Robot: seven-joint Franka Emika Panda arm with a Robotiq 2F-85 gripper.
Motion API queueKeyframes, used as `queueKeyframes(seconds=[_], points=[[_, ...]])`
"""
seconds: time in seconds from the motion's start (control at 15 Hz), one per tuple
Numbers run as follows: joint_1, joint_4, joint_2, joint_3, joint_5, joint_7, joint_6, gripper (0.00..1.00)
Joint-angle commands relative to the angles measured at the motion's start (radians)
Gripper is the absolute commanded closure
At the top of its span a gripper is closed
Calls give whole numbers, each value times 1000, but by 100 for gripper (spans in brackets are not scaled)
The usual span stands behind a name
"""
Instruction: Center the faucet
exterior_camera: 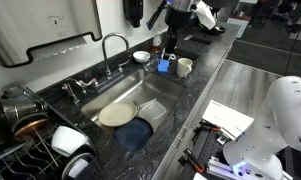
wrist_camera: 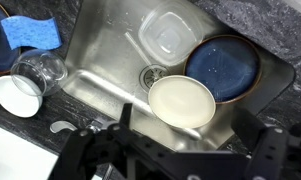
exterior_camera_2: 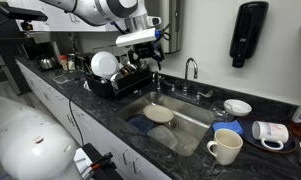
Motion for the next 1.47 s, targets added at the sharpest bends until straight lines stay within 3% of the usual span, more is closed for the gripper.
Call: queueKeyframes(seconds=[0.0, 0.4, 0.67, 0.93, 1.2, 1.4], points=[[-27, 42, 34, -11, -11, -36, -10, 0], [-20, 169, 151, -153, 32, -302, 17, 0], [-20, 265, 277, -216, 141, -496, 66, 0], [-45, 363, 406, -203, 269, -596, 76, 0], [-91, 450, 510, -161, 271, -578, 114, 0], [-121, 523, 574, -140, 309, -658, 114, 0]])
